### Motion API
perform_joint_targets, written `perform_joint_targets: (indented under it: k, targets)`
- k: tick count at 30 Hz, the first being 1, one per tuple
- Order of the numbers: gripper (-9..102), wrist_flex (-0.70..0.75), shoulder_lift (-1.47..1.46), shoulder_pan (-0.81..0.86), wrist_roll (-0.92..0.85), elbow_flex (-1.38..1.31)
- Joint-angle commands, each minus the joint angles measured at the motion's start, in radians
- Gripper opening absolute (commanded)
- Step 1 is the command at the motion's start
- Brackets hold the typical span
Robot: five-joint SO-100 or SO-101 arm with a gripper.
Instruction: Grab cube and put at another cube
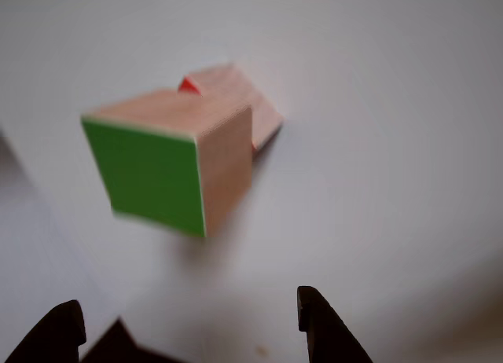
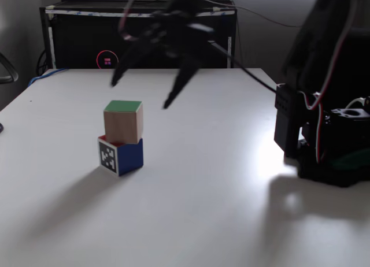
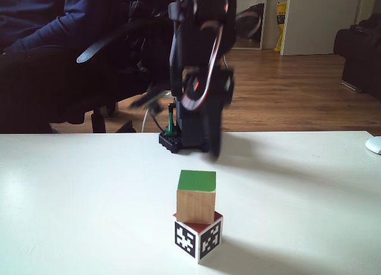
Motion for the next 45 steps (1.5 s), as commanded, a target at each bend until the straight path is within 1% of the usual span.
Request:
perform_joint_targets:
  k: [1, 3, 5, 13, 17, 19, 25, 26, 31, 38, 45]
  targets:
    - [41, 0.006, 0.322, -0.066, 0.015, 0.146]
    - [40, 0.006, 0.456, -0.081, 0.015, 0.238]
    - [40, -0.031, 0.584, -0.072, -0.005, 0.345]
    - [37, -0.218, 1.022, 0.058, -0.123, 0.772]
    - [33, -0.229, 1.241, 0.109, -0.172, 0.953]
    - [30, -0.239, 1.232, 0.123, -0.173, 0.994]
    - [1, -0.293, 1.239, 0.144, -0.186, 1.147]
    - [0, -0.290, 1.239, 0.152, -0.184, 1.147]
    - [0, -0.253, 1.239, 0.144, -0.198, 1.138]
    - [0, -0.095, 1.239, 0.143, -0.270, 1.101]
    - [0, -0.091, 1.239, 0.169, -0.262, 1.100]
